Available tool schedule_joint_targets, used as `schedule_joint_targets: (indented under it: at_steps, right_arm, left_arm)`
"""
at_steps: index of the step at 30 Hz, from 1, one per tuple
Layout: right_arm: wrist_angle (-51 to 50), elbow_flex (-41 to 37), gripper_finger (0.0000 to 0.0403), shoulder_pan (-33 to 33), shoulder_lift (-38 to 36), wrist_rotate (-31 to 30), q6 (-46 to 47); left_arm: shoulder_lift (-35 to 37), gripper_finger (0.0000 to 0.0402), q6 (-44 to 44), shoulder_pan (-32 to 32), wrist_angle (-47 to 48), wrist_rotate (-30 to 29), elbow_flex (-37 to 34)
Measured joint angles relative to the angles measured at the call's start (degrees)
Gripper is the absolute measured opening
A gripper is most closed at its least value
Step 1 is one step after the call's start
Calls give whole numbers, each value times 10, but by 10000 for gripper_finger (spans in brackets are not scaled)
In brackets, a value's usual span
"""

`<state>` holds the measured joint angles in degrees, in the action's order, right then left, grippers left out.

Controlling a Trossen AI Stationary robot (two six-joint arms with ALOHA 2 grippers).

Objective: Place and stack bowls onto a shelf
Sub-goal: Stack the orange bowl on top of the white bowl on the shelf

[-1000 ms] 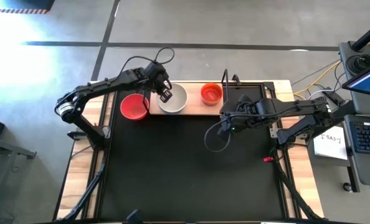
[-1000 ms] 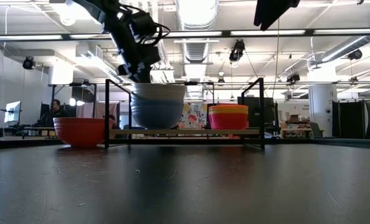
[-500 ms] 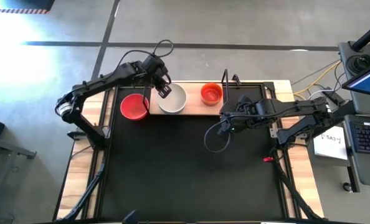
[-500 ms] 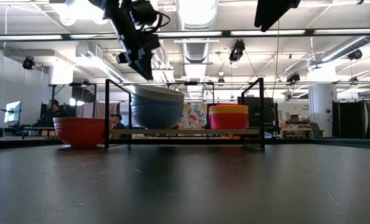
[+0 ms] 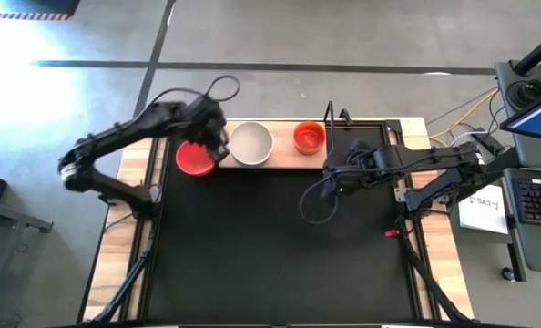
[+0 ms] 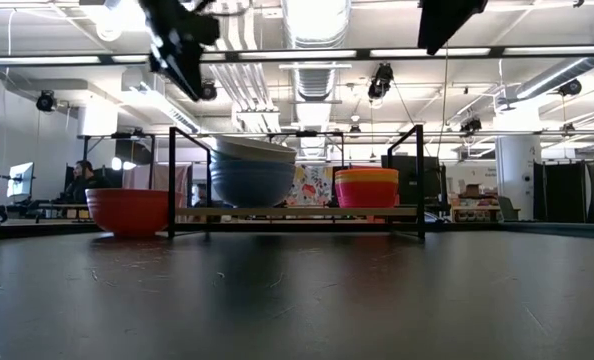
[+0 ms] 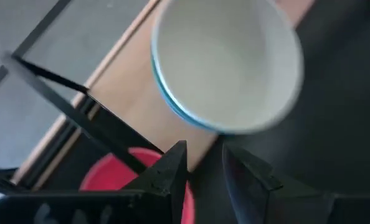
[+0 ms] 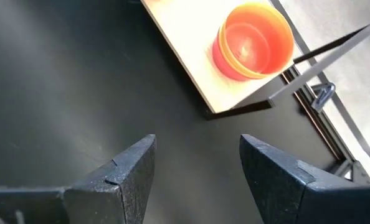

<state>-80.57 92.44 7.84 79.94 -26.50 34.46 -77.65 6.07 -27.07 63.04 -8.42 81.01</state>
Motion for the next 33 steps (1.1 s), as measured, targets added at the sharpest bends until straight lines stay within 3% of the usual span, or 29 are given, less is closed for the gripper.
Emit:
schedule_joint_targets:
  at_steps: [7,13,25,29,33]
  right_arm:
    - [-6,-5,219,0,0,0,-9]
    - [-6,-6,219,0,0,0,-11]
    - [-6,-6,219,0,0,0,8]
    - [-6,-6,219,0,0,0,10]
    - [-6,-6,219,0,0,0,11]
  left_arm:
    - [123,86,109,69,13,0,-140]
    - [163,86,126,100,13,0,-262]
    - [118,86,67,99,-78,-57,-346]
    - [87,86,57,91,-103,-103,-357]
    - [63,86,34,74,-124,-81,-364]
